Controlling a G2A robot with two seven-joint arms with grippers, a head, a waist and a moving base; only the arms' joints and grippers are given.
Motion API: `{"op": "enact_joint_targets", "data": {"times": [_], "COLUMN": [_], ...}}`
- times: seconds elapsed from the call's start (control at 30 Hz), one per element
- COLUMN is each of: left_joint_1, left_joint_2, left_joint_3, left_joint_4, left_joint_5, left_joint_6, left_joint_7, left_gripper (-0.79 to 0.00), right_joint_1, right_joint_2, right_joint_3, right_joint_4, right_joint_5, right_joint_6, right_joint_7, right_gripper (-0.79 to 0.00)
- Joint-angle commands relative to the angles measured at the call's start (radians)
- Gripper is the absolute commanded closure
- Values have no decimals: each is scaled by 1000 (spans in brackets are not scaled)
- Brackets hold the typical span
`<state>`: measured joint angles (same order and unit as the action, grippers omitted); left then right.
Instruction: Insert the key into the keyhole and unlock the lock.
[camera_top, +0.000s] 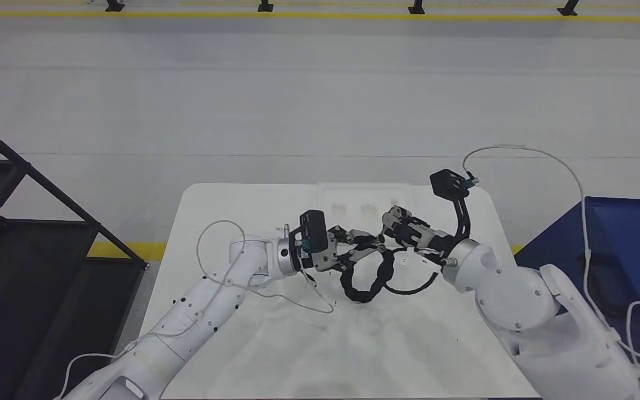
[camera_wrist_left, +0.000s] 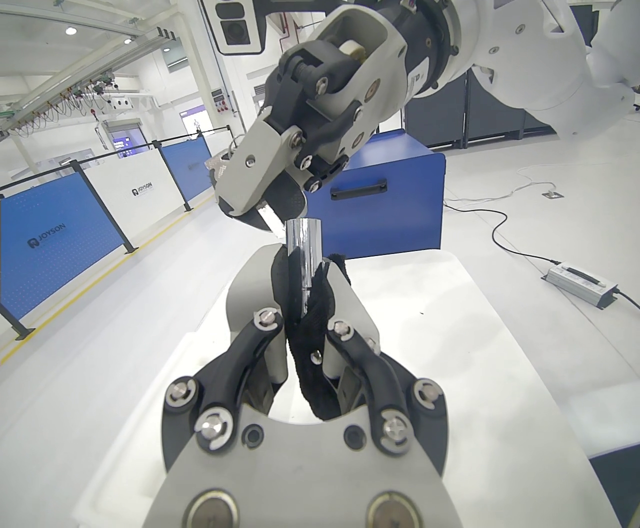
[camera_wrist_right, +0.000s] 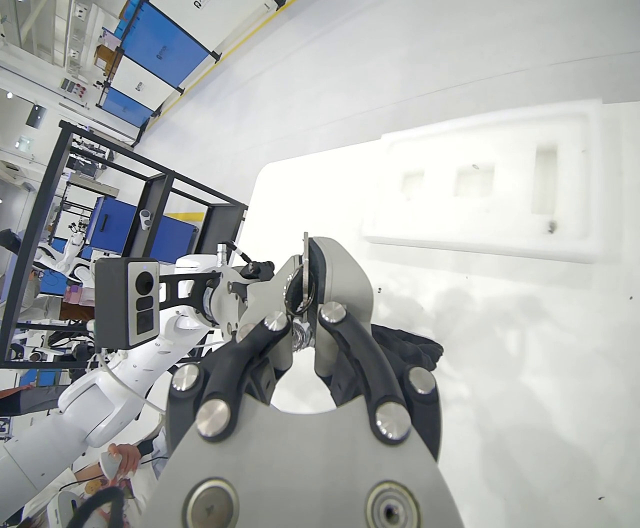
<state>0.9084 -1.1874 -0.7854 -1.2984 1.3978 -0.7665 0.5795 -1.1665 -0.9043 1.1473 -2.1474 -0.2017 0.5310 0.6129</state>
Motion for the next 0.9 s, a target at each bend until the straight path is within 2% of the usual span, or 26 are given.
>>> {"op": "enact_joint_targets", "data": {"times": [0.0,0.87], "left_joint_1": [1,7], "left_joint_2": [-1,-16], "left_joint_3": [-4,-22], "left_joint_4": [3,10], "left_joint_5": [-3,-13], "left_joint_6": [-2,-22], "left_joint_7": [0,-16], "left_gripper": [0,0], "right_joint_1": [1,1], "right_joint_2": [-2,-25], "right_joint_3": [0,-2], "right_joint_4": [1,5], "right_joint_5": [-2,4], "right_joint_6": [-1,-8], "right_joint_7": [3,19], "right_gripper": [0,0]}}
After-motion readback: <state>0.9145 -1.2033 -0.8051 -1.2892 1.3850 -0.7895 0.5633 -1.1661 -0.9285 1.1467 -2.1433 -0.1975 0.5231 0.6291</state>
